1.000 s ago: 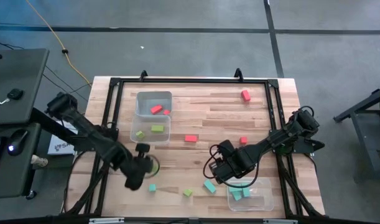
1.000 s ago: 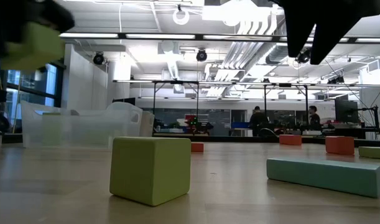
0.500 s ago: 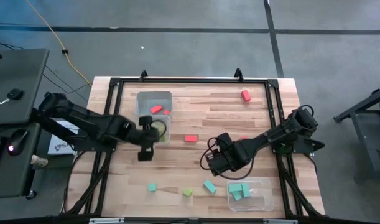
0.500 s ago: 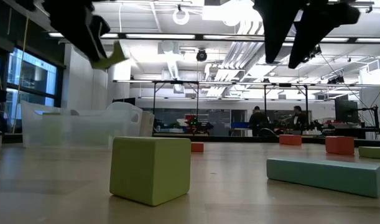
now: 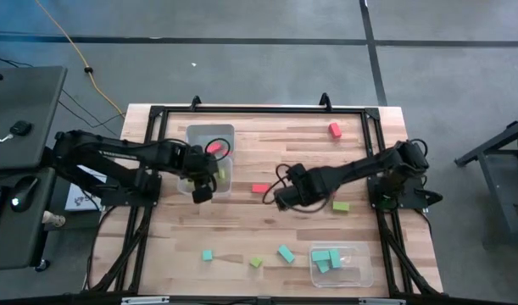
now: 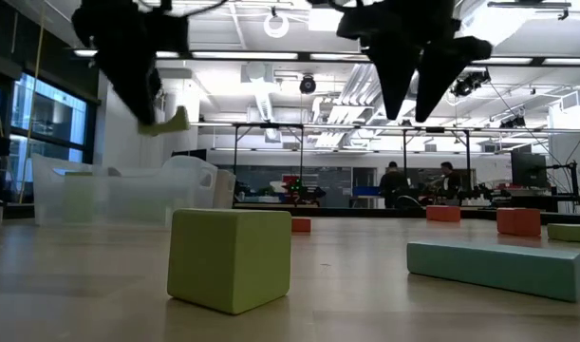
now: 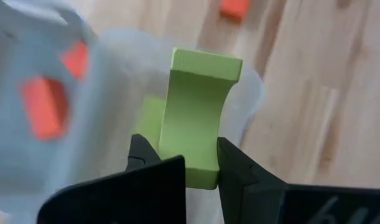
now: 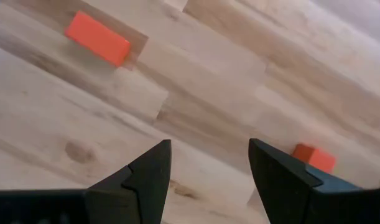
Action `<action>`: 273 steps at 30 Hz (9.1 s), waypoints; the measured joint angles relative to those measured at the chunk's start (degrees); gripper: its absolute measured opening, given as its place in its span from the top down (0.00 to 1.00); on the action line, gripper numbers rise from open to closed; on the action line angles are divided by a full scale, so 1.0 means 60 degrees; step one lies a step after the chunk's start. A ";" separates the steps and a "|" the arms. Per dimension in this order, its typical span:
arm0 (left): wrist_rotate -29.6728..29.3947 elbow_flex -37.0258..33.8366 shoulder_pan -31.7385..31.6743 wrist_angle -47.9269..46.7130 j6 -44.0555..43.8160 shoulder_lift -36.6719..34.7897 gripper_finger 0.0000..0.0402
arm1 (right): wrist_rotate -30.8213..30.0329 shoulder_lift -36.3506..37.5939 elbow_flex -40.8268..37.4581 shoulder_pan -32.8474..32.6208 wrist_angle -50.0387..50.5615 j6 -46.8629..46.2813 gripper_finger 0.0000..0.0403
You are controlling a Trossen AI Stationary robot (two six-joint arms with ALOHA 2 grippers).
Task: Sort & place blocks by color
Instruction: Put the green block into the top transparent bin, then put the orange block into the gray bin
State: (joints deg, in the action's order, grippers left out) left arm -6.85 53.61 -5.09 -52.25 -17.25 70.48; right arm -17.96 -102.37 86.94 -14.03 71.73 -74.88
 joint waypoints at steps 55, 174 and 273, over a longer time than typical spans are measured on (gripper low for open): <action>0.1326 -0.2893 -0.0665 0.2324 -0.0168 0.0729 0.80 | 0.0782 0.0000 0.0000 0.2714 -0.1665 0.4314 0.49; 0.0388 0.1289 -0.2412 0.1492 -0.3604 -0.2602 0.74 | 0.1362 -0.0619 0.0000 0.2435 -0.6372 1.0485 0.74; -0.0461 0.1176 -0.5973 0.0594 0.1168 0.1254 1.00 | -0.1974 -0.0189 0.0004 0.2166 -0.8929 1.1975 0.38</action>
State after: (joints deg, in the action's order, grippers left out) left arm -9.62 60.66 -40.93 -48.68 -10.24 78.00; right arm -29.80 -103.50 86.96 -1.04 18.15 -3.03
